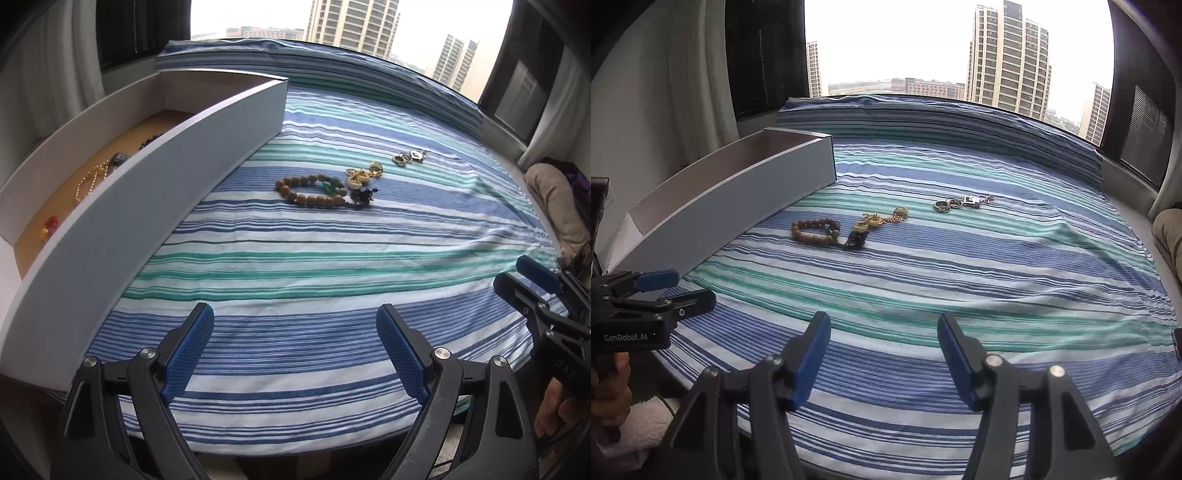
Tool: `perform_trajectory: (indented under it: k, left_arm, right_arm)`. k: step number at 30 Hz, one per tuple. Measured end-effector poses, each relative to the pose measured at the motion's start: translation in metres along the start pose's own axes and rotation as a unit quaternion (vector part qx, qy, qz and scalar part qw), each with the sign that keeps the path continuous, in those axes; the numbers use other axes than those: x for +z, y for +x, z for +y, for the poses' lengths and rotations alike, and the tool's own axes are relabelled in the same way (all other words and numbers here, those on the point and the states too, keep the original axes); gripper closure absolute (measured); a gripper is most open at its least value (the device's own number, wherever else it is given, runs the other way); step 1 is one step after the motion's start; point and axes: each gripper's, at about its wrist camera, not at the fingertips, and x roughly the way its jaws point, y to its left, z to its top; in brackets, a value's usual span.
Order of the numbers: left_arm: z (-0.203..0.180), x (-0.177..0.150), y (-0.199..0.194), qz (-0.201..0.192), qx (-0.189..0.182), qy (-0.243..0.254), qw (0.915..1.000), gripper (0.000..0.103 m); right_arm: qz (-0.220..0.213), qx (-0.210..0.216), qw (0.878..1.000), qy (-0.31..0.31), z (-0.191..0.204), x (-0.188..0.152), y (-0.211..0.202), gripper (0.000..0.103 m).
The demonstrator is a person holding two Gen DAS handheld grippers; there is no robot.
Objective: Organize jewelry
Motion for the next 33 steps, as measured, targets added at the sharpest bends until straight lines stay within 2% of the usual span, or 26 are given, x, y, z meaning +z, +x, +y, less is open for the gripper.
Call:
perform_trajectory:
  k: [11, 14, 19, 21, 24, 26, 27, 28, 30, 33]
  left_arm:
    - [-0.014, 0.009, 0.015, 0.016, -0.007, 0.018, 0.9997, 0.013]
    - [-0.016, 0.027, 0.025, 0.016, -0.027, 0.027, 0.9991, 0.013]
    - [-0.02, 0.073, 0.053, 0.008, -0.096, 0.034, 0.9948, 0.013]
    - [-0.03, 0.087, 0.07, 0.009, -0.1, 0.055, 0.9935, 0.013]
    - [-0.052, 0.101, 0.097, 0.001, -0.08, 0.109, 0.9908, 0.018]
    - [-0.064, 0.108, 0.118, -0.001, -0.059, 0.131, 0.9896, 0.033]
    - [-0.067, 0.11, 0.128, 0.002, -0.051, 0.134, 0.9896, 0.036]
    - [-0.068, 0.113, 0.137, 0.007, -0.046, 0.131, 0.9903, 0.043]
    - [-0.066, 0.117, 0.151, 0.017, -0.043, 0.119, 0.9918, 0.055]
    - [-0.062, 0.118, 0.161, 0.028, -0.049, 0.109, 0.9925, 0.079]
  right_arm:
    - [0.004, 0.007, 1.0, 0.005, -0.001, -0.006, 0.0, 0.042]
    - [0.008, 0.009, 1.0, 0.011, -0.004, -0.008, 0.0, 0.042]
    - [0.016, 0.013, 1.0, 0.016, -0.007, -0.012, 0.001, 0.042]
    - [0.019, 0.013, 1.0, 0.017, -0.008, -0.013, 0.001, 0.042]
    - [0.023, 0.016, 0.999, 0.021, -0.009, -0.016, 0.001, 0.042]
    - [0.024, 0.019, 0.999, 0.024, -0.01, -0.017, 0.0, 0.042]
    - [0.024, 0.019, 0.999, 0.026, -0.011, -0.017, -0.001, 0.042]
    - [0.024, 0.019, 0.999, 0.027, -0.012, -0.018, -0.002, 0.042]
    - [0.021, 0.017, 0.999, 0.029, -0.013, -0.018, -0.005, 0.042]
    - [0.021, 0.013, 0.999, 0.033, -0.018, -0.019, -0.007, 0.042]
